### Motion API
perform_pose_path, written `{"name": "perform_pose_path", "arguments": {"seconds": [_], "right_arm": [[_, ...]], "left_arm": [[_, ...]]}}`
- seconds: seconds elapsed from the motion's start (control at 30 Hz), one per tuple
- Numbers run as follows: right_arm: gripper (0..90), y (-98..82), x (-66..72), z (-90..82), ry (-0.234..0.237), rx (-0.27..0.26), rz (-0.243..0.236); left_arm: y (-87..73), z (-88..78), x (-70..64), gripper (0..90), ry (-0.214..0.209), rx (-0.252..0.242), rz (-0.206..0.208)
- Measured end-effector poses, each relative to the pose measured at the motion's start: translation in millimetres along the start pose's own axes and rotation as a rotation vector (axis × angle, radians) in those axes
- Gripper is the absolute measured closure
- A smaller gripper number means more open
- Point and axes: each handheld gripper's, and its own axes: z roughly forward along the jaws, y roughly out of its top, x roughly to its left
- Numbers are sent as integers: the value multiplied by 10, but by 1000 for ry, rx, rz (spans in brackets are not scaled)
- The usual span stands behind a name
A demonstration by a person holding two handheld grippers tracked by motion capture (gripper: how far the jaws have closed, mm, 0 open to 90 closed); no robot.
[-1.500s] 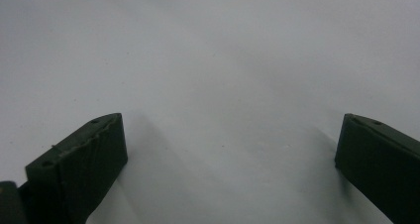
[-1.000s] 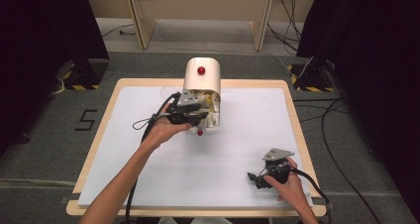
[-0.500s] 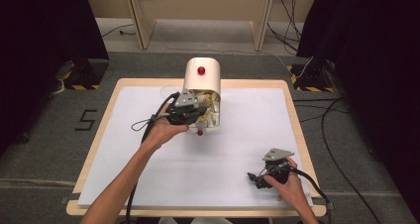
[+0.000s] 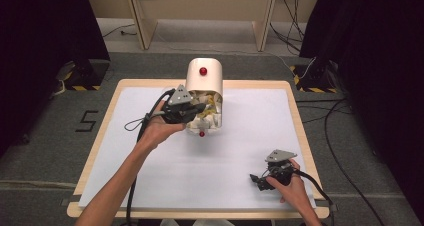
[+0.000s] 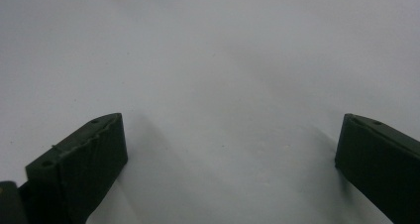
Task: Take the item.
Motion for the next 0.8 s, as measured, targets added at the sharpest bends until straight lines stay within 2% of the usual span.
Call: {"name": "perform_pose_path", "arguments": {"seconds": [0.33, 0.5, 0.63, 0.8], "right_arm": [[2, 0, -1, 0, 0, 0, 1], [1, 0, -1, 1, 0, 0, 0], [1, 0, 0, 0, 0, 0, 2], [1, 0, 1, 0, 0, 0, 3]], "left_arm": [[3, -262, 134, 893, 15, -37, -35], [-26, -451, 267, 894, 38, -56, -64], [-64, -519, 357, 893, 62, -56, -77], [-142, -553, 484, 894, 87, -55, -113]]}}
